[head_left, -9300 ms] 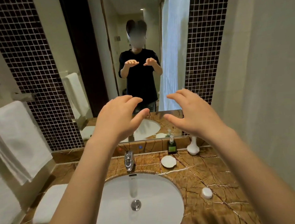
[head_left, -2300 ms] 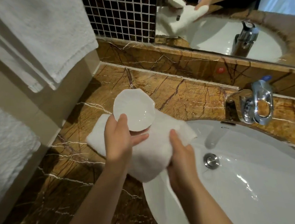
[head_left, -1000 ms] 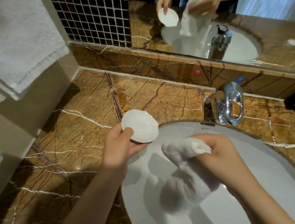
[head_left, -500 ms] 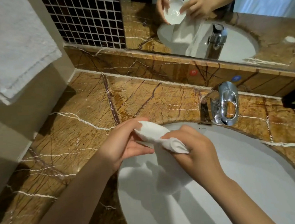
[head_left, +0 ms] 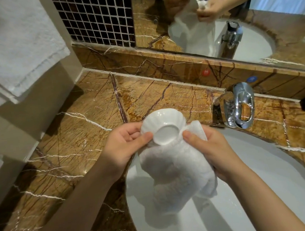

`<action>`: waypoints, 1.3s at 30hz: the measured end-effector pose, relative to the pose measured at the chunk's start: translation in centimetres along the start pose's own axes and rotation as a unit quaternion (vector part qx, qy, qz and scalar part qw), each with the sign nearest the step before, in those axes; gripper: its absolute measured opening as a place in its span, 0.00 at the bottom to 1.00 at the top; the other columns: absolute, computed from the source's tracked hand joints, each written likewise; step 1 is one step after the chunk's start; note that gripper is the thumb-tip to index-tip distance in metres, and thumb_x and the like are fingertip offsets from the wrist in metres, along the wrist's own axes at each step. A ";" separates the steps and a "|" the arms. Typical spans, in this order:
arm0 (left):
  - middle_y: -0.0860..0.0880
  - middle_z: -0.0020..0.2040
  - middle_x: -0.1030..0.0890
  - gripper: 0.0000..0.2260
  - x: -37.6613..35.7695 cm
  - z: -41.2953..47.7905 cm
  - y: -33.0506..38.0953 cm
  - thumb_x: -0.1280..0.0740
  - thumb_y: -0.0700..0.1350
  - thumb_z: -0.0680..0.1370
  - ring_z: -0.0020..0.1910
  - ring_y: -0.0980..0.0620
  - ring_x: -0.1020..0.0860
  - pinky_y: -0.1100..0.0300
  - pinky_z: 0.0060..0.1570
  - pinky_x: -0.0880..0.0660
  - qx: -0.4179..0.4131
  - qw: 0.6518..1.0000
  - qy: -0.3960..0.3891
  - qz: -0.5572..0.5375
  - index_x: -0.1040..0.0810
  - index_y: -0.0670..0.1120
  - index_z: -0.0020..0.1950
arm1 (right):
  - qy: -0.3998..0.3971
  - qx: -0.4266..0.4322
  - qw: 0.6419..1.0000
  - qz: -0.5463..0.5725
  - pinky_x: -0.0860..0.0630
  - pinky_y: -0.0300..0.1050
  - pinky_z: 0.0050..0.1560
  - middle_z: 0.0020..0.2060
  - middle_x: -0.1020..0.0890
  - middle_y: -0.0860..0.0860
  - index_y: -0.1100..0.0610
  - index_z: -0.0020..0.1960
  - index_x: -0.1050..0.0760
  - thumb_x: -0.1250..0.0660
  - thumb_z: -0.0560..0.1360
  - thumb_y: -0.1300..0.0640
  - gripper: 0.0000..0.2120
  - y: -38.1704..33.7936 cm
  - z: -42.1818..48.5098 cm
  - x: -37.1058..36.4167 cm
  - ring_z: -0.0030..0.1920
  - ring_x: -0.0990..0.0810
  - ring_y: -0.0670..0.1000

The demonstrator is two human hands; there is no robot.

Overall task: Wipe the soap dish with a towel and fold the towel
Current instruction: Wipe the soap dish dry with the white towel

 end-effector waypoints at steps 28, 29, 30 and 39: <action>0.43 0.37 0.15 0.09 -1.4 0.4 -2.9 0.34 0.36 0.75 0.33 0.51 0.17 0.64 0.31 0.23 0.009 0.989 0.124 -0.075 0.20 0.34 0.53 | 0.215 0.188 0.934 -0.216 0.30 0.33 0.57 0.56 0.21 0.41 0.44 0.63 0.26 0.40 0.74 0.69 0.26 1.4 -0.7 -0.4 0.57 0.26 0.38; 0.41 0.41 0.15 0.10 -1.3 0.5 -3.0 0.34 0.37 0.75 0.37 0.49 0.16 0.62 0.34 0.21 0.016 0.987 0.126 -0.096 0.21 0.34 0.54 | 0.219 0.180 0.938 -0.198 0.29 0.36 0.59 0.56 0.20 0.43 0.45 0.63 0.25 0.40 0.74 0.69 0.26 1.8 -0.8 -0.2 0.58 0.25 0.39; 0.39 0.45 0.15 0.11 -1.4 0.5 -3.2 0.34 0.38 0.75 0.42 0.46 0.16 0.61 0.37 0.20 0.024 0.984 0.128 -0.117 0.21 0.35 0.55 | 0.226 0.174 0.940 -0.184 0.28 0.38 0.59 0.56 0.20 0.44 0.46 0.63 0.24 0.40 0.74 0.69 0.25 2.0 -0.9 0.0 0.59 0.24 0.40; 0.39 0.52 0.16 0.12 -2.1 0.5 -4.2 0.38 0.38 0.78 0.51 0.47 0.17 0.61 0.44 0.21 0.020 0.951 0.162 -0.262 0.24 0.34 0.59 | 0.253 0.167 0.937 -0.174 0.29 0.36 0.62 0.59 0.22 0.37 0.48 0.65 0.24 0.41 0.72 0.62 0.23 2.8 -2.7 -1.6 0.60 0.26 0.40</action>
Point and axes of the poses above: each hand's wrist, its own z-axis towards the middle knuckle, its own x-axis out of the back of the hand, y = z × x, the point moved 8 cm from there along z, towards the middle knuckle
